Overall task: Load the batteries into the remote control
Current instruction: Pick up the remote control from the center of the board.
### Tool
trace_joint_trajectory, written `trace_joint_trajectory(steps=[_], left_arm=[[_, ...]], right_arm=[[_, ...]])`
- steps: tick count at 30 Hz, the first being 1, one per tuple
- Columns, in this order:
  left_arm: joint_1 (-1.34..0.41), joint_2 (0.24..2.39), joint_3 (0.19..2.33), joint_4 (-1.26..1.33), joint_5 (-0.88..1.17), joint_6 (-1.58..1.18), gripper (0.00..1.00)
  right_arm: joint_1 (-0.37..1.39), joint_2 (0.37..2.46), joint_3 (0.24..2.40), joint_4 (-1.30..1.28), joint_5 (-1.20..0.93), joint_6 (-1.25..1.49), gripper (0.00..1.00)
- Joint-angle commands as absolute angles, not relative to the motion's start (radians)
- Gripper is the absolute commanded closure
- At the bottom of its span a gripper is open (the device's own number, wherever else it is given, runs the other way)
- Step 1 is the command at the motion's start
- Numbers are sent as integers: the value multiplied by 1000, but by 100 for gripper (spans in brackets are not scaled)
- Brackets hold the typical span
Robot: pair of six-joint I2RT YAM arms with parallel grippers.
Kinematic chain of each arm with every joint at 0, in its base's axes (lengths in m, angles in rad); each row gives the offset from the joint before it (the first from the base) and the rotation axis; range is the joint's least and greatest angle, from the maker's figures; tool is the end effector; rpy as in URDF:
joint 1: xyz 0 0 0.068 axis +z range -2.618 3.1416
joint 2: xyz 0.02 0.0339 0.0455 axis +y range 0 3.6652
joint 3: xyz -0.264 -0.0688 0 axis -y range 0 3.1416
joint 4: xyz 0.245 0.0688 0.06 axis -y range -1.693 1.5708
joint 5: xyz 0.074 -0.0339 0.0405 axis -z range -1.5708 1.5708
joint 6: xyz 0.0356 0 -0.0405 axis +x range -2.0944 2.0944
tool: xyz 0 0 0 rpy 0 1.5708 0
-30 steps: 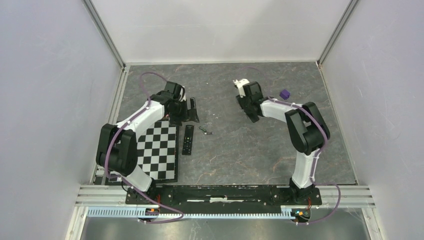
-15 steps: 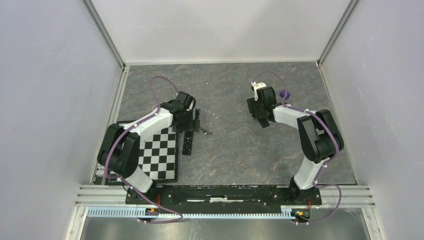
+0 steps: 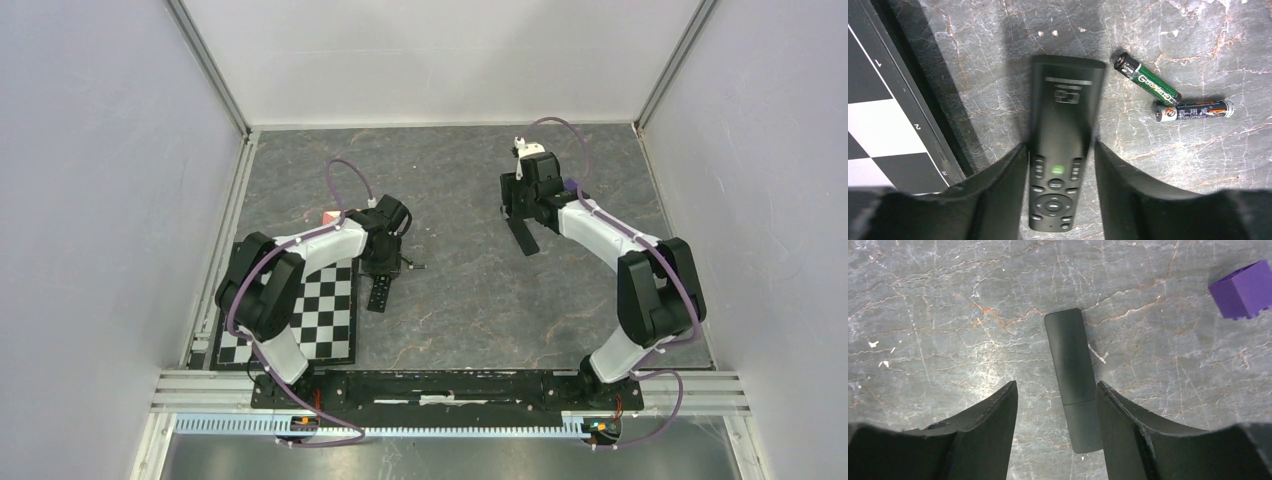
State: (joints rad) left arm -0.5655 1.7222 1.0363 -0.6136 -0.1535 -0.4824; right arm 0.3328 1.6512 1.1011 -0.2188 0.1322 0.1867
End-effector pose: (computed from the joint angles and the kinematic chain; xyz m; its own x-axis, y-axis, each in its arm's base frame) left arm 0.2703 -0.1651 0.1605 -0.9502 0.0601 -0.3057 0.0611 0.9981 0.0062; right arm 0.3418 0.1132 0.2237 -0.6893 -0.0436 -0.7232 -0.1082 0.9932 0.0433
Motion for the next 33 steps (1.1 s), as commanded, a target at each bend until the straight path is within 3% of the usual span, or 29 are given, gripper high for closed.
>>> trace_joint_trajectory(steps=[1, 6, 10, 17, 33], left_arm=[[-568, 1748, 1032, -606, -157, -525, 49], [-588, 1717, 1010, -531, -66, -497, 60], [-597, 1678, 997, -505, -33, -442, 66], [-597, 1490, 869, -343, 99, -353, 69], [-597, 1377, 804, -258, 156, -328, 71]], right_arm=[[334, 1602, 1108, -272, 97, 270, 38], [338, 1558, 1065, -237, -48, 289, 36], [394, 1523, 1013, -157, -246, 294, 25], [557, 1585, 947, 51, -494, 488, 21], [649, 1775, 1010, 216, -566, 792, 41]])
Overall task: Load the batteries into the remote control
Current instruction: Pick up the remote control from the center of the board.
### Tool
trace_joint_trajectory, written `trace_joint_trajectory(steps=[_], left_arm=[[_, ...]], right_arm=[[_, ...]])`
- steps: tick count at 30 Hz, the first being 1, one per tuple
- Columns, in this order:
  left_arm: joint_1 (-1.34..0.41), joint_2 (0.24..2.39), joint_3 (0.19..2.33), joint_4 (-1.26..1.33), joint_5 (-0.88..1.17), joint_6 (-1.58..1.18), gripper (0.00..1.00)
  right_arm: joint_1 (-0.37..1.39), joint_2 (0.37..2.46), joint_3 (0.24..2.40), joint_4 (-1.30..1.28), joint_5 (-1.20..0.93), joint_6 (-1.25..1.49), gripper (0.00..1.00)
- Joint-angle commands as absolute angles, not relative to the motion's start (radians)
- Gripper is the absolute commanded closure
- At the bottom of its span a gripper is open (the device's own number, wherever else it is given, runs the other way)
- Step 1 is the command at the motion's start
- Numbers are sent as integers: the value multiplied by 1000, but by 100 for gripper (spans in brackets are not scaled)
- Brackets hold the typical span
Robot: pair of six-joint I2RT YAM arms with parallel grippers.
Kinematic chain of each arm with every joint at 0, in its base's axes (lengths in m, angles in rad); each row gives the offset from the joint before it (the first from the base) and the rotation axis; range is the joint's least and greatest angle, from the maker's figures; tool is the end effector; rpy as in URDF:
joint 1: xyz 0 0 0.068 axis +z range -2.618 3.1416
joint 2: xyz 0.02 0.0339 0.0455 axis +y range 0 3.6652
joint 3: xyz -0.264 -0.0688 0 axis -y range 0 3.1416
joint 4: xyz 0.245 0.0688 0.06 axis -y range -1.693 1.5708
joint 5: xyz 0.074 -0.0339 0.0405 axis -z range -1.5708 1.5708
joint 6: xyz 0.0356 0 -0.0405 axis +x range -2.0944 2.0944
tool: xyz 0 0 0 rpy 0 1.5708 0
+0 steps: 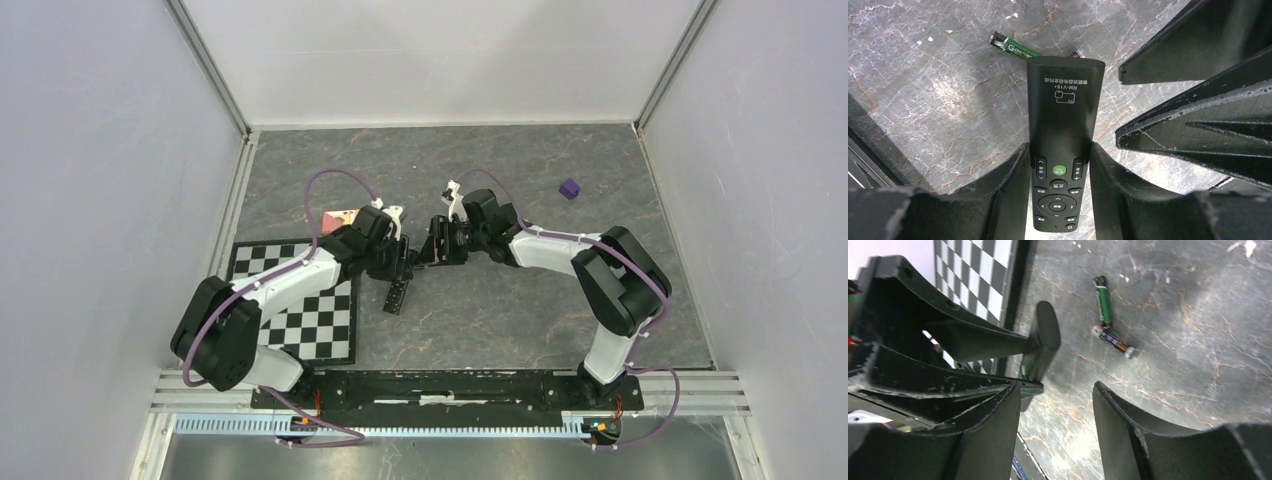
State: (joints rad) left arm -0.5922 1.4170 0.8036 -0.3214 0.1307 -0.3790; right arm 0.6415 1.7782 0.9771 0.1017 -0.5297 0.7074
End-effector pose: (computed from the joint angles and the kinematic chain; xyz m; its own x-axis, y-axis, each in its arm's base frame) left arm 0.2292 -0.1598 0.1945 -0.8487 0.1288 -0.5130 0.3269 0.8903 -0.3172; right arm 0.2841 0.2347 0.1702 -0.9289 0.0062 -0.3702 -0.2928 0.6000 0.7445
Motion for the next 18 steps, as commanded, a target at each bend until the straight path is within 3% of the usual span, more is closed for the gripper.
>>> trace_joint_trajectory(steps=[1, 5, 13, 15, 18], left_arm=[[-597, 1379, 805, -261, 155, -327, 71], [-597, 1364, 800, -253, 164, -325, 71], [-597, 1303, 778, -216, 209, -307, 69], [-597, 1292, 779, -216, 214, -299, 66], [-598, 1273, 779, -214, 218, -290, 57]], right_arm=[[648, 1773, 1001, 233, -566, 802, 41], [649, 1788, 999, 243, -546, 832, 43], [657, 1851, 1045, 302, -545, 960, 60], [657, 1847, 1046, 310, -550, 992, 65], [656, 1824, 1044, 301, -531, 1018, 83]])
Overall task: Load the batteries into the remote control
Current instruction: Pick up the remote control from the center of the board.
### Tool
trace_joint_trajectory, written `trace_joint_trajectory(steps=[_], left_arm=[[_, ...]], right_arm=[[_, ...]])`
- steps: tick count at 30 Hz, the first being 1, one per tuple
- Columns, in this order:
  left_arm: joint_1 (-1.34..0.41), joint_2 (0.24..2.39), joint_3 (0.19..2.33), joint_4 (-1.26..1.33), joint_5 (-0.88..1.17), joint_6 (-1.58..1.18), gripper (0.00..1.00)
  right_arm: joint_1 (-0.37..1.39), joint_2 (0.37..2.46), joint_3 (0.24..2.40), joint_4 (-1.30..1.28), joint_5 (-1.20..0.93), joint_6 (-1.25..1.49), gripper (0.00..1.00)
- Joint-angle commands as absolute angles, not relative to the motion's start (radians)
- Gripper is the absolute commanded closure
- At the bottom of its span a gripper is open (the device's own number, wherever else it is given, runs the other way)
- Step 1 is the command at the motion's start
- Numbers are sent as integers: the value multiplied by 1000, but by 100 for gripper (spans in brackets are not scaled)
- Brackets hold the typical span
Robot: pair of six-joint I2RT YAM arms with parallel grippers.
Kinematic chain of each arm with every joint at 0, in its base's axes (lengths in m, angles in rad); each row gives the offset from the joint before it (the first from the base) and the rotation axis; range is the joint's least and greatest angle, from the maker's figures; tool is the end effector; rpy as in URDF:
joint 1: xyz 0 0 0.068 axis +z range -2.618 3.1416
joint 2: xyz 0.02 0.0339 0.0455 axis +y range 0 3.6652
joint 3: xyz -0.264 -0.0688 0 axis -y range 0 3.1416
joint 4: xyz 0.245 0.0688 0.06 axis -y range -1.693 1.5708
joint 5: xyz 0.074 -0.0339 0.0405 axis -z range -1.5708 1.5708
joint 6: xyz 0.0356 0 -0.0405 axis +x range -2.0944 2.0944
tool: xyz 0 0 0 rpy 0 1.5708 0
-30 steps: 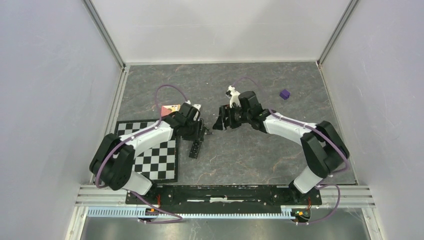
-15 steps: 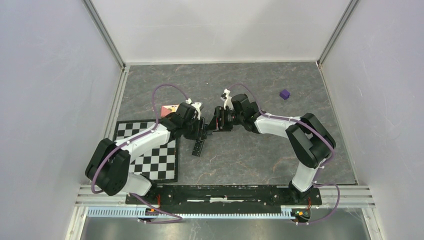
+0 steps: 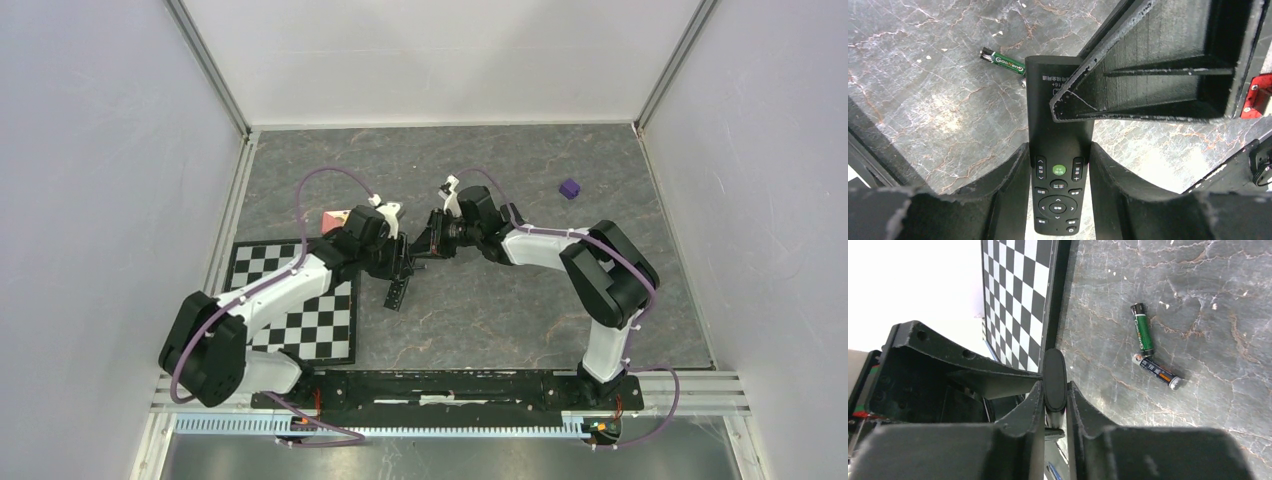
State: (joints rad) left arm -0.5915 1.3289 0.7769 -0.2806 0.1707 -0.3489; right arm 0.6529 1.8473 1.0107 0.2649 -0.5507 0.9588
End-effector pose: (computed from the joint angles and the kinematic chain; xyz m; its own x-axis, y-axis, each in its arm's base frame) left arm 0.2210 -0.1557 0.2117 -0.7973 0.1297 -0.5895 0.3957 0.8499 -0.3481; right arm 0.2973 0.2508 0.1693 -0.9567 0.1464 -0.2514 -0.1465 0.5043 0.8510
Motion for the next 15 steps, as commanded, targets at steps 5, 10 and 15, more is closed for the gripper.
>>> trace_joint_trajectory(steps=[5, 10, 15], left_arm=[[-599, 1210, 785, -207, 143, -242, 19], [-600, 1169, 842, -223, 114, -71, 10], [-617, 1184, 866, -244, 182, 149, 16]], right_arm=[[650, 1758, 1040, 187, -416, 1069, 100], [628, 1700, 1073, -37, -282, 1164, 100], [603, 1653, 1074, -122, -241, 1354, 100]])
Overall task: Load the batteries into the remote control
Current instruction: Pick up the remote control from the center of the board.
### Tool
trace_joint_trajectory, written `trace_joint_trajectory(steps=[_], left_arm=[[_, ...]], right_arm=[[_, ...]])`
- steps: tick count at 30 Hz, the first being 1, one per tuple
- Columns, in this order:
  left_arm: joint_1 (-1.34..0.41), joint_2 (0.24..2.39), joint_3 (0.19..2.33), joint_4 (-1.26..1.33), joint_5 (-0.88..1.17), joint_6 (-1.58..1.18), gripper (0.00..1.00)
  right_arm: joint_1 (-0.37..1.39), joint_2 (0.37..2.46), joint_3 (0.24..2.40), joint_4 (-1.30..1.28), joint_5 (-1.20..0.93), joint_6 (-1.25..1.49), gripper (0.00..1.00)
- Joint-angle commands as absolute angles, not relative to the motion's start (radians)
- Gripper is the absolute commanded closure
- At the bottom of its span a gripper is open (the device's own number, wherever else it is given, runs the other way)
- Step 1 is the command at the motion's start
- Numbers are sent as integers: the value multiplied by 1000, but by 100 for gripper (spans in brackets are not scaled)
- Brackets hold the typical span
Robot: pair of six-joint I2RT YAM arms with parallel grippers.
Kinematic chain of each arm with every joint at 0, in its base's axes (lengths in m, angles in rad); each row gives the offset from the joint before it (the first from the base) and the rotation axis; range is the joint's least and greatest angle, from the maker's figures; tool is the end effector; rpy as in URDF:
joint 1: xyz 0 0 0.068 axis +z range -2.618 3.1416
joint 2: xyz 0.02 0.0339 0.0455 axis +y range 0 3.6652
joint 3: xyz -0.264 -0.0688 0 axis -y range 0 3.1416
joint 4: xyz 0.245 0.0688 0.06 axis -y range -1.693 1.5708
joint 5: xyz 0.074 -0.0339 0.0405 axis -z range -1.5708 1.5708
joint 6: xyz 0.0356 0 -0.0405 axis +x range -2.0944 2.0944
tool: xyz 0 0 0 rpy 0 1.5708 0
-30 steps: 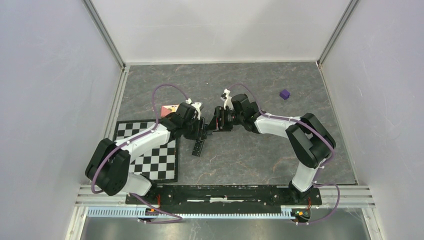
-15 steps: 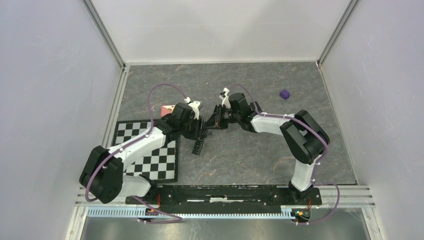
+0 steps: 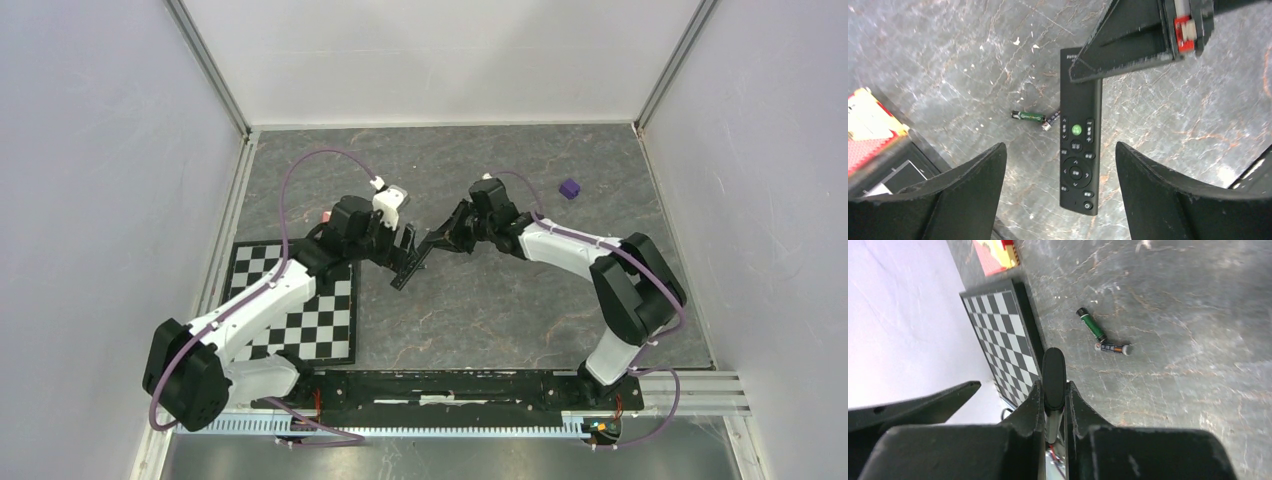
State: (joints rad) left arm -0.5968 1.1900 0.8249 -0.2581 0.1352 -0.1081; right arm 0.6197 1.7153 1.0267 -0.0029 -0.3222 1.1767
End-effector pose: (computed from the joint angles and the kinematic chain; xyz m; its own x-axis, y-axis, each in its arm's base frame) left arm 0.2131 -0.1506 0.2634 -0.5498 0.2443 -0.7988 0.5915 0.7890 -0.1658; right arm 0.2933 0.2231 0.1967 -0.8913 0.4400 -0.1093 0.1915 0.5841 0.7888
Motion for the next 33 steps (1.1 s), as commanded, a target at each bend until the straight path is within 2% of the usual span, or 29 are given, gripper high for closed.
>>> trace_joint_trajectory(steps=[1, 10, 16, 18, 20, 26, 31, 32, 33], left_arm=[[-630, 1184, 860, -237, 189, 189, 17], [-700, 1218, 850, -165, 198, 413, 20], [-727, 1245, 832, -169, 84, 559, 24], [-727, 1247, 827, -172, 48, 601, 31], [-727, 1252, 829, -173, 12, 632, 44], [-728, 1252, 831, -189, -22, 660, 60], [-729, 1272, 842, -201, -12, 646, 88], [-729, 1276, 848, -201, -13, 636, 97], [-729, 1282, 854, -201, -13, 626, 98]], right_arm=[[600, 1650, 1080, -139, -239, 1383, 100], [594, 1654, 1121, -152, -304, 1527, 100], [589, 1648, 1142, -147, -349, 1546, 100], [586, 1645, 1148, -160, -358, 1544, 100], [581, 1642, 1148, -170, -361, 1536, 100], [562, 1642, 1138, -103, -380, 1514, 100], [551, 1648, 1143, -80, -403, 1504, 100], [547, 1650, 1147, -76, -409, 1493, 96], [543, 1652, 1152, -75, -414, 1477, 85]])
